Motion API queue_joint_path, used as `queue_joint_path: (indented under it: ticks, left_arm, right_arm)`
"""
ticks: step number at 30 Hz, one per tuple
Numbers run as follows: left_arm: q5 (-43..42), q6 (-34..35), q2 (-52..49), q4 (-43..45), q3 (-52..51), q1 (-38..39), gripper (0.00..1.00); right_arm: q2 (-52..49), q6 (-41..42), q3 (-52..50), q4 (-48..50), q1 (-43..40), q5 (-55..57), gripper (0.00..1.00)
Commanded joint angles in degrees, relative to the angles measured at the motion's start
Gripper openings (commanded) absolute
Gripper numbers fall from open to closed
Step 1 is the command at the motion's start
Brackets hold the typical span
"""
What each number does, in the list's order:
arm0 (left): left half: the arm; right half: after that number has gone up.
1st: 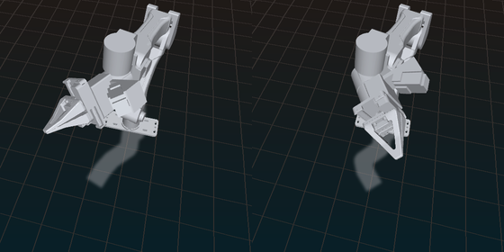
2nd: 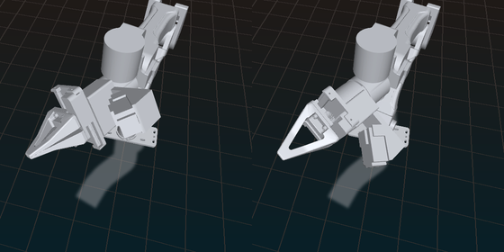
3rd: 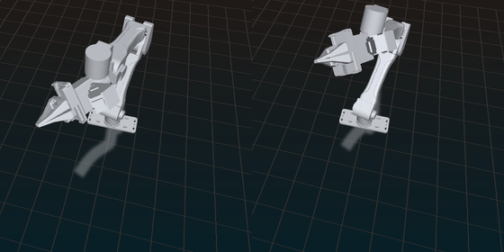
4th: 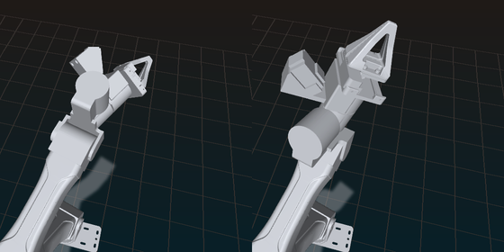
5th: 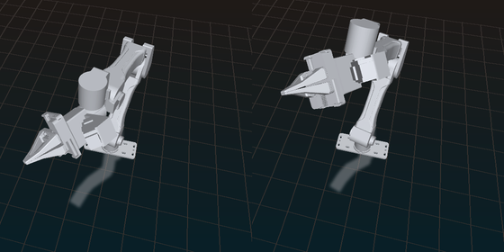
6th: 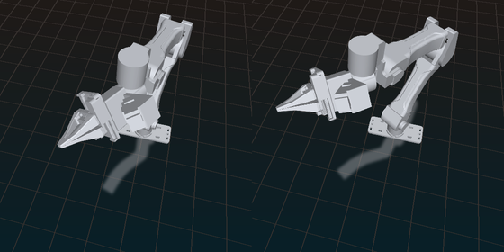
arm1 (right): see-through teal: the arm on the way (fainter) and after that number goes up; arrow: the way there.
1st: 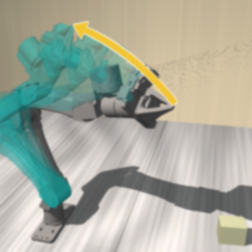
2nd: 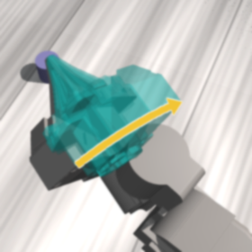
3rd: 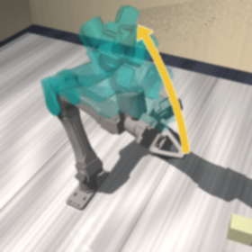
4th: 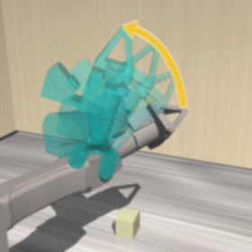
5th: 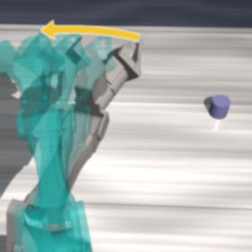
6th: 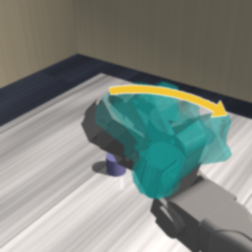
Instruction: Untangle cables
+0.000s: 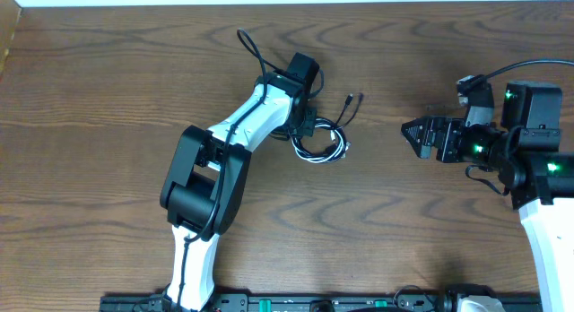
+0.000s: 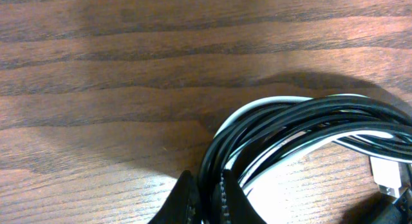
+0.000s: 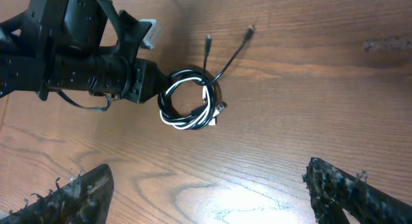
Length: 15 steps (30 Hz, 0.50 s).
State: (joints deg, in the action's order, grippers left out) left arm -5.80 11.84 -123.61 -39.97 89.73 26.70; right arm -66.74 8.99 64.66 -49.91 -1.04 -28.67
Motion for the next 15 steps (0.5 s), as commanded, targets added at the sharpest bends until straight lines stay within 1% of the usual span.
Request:
queue_joint_path:
  ticks: [1, 4, 6, 7, 8, 10, 15]
  left_arm:
    - [-0.37, -0.11, 1.99, -0.35, 0.09, -0.26, 0.08]
    - [-3.54, -0.11, 6.69, -0.31, 0.09, -0.26, 0.07]
    - [-7.34, -0.09, 10.49, -0.22, 0.09, -0.26, 0.08]
    - [-10.78, -0.09, 13.73, -0.22, 0.09, -0.26, 0.07]
    - [-11.58, -0.11, 14.45, -0.22, 0.09, -0.26, 0.07]
    - [-16.92, -0.11, 20.13, -0.92, 0.09, -0.24, 0.07]
    - [-20.68, 0.74, 24.39, -3.65, 0.09, -0.26, 0.08]
  right_arm:
    - [-0.04, 0.59, 1.11, 0.02, 0.35, 0.07, 0.92]
    - [-0.04, 0.61, 1.11, 0.22, 0.35, 0.04, 0.92]
    - [-0.04, 0.7, 1.11, 0.42, 0.39, 0.02, 0.91]
    - [-0.04, 1.36, 1.11, 0.61, 0.39, 0.02, 0.91]
    - [-0.04, 1.77, 1.11, 0.74, 0.39, 0.0, 0.91]
    - [-0.04, 3.43, 1.11, 1.55, 0.39, 0.0, 0.9]
    - [-0.35, 8.0, 1.11, 3.93, 0.42, -0.11, 0.86]
